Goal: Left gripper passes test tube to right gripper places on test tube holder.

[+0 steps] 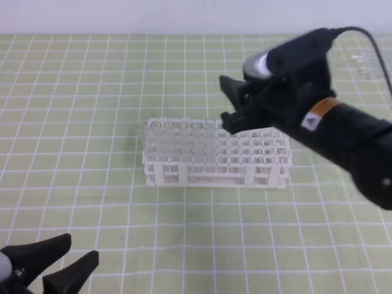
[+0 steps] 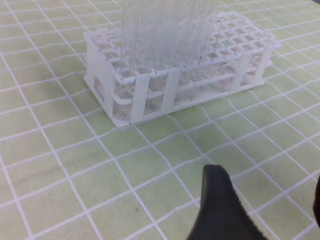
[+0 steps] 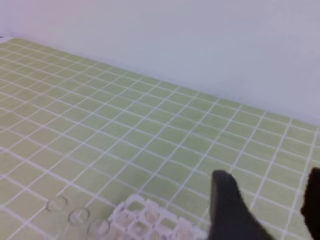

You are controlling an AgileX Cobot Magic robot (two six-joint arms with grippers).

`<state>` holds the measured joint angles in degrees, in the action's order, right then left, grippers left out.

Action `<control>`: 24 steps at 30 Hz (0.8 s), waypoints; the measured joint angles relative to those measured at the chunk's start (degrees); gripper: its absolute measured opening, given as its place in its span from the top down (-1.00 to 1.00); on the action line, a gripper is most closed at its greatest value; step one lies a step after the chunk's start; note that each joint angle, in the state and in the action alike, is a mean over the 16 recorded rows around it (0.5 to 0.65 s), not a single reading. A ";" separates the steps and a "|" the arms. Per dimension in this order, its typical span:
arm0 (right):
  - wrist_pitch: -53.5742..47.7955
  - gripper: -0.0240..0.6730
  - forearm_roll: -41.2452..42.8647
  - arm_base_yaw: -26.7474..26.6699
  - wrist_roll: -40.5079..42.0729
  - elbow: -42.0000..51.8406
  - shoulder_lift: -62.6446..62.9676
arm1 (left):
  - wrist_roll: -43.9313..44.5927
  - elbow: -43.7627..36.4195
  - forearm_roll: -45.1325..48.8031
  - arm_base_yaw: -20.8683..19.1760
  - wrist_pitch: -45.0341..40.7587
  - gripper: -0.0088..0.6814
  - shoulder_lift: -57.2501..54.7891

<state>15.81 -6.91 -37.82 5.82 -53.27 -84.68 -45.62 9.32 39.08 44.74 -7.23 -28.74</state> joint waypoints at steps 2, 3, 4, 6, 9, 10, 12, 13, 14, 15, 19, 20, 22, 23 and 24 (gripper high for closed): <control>-3.20 0.32 0.16 0.39 0.38 0.02 3.31 | 0.00 0.00 0.00 0.00 -0.07 -0.06 -0.01; -4.99 0.38 0.24 0.64 0.58 0.06 5.03 | 0.00 0.00 0.00 0.00 -0.09 -0.06 -0.01; -6.95 0.44 0.33 0.93 0.77 0.15 6.80 | 0.00 0.00 0.00 0.00 -0.11 -0.06 -0.01; -11.25 0.57 0.51 1.61 1.16 0.50 10.41 | 0.00 0.00 0.00 0.00 -0.16 -0.06 -0.01; -16.99 0.75 0.79 2.91 1.74 1.86 16.01 | 0.01 0.00 -0.01 0.00 -0.27 -0.06 0.01; -18.25 0.80 0.88 3.48 1.94 2.63 17.87 | 0.00 0.00 0.00 0.00 -0.28 -0.06 0.01; -19.51 0.89 1.05 4.90 2.24 4.71 21.55 | 0.01 0.01 -0.01 0.00 -0.38 -0.06 0.04; -19.60 0.92 1.12 5.74 2.31 6.03 23.39 | 0.02 0.01 -0.02 0.00 -0.42 -0.06 0.05; -19.37 0.94 1.17 6.64 2.33 7.54 25.21 | 0.02 0.02 -0.03 0.00 -0.44 -0.06 0.07; -18.95 0.95 1.20 7.60 2.34 9.23 27.00 | 0.02 0.02 -0.04 0.00 -0.47 -0.06 0.08; -15.91 0.97 1.10 11.72 2.35 17.38 33.94 | 0.02 0.01 -0.02 0.00 -0.45 -0.06 0.05; -14.74 0.97 1.04 12.71 2.35 19.66 35.59 | 0.01 0.01 -0.02 0.00 -0.43 -0.06 0.05; -11.91 0.97 0.81 14.61 2.35 24.30 38.86 | 0.01 0.01 -0.01 0.00 -0.41 -0.06 0.04; -10.47 0.97 0.60 15.52 2.35 26.62 40.55 | 0.01 0.01 -0.01 0.00 -0.41 -0.06 0.04; -9.19 0.97 0.37 16.43 2.35 28.88 42.30 | 0.01 0.01 -0.01 0.00 -0.41 -0.06 0.04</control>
<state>6.62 -6.54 -21.39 8.17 -24.39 -42.38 -45.61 9.33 39.07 44.74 -7.65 -28.70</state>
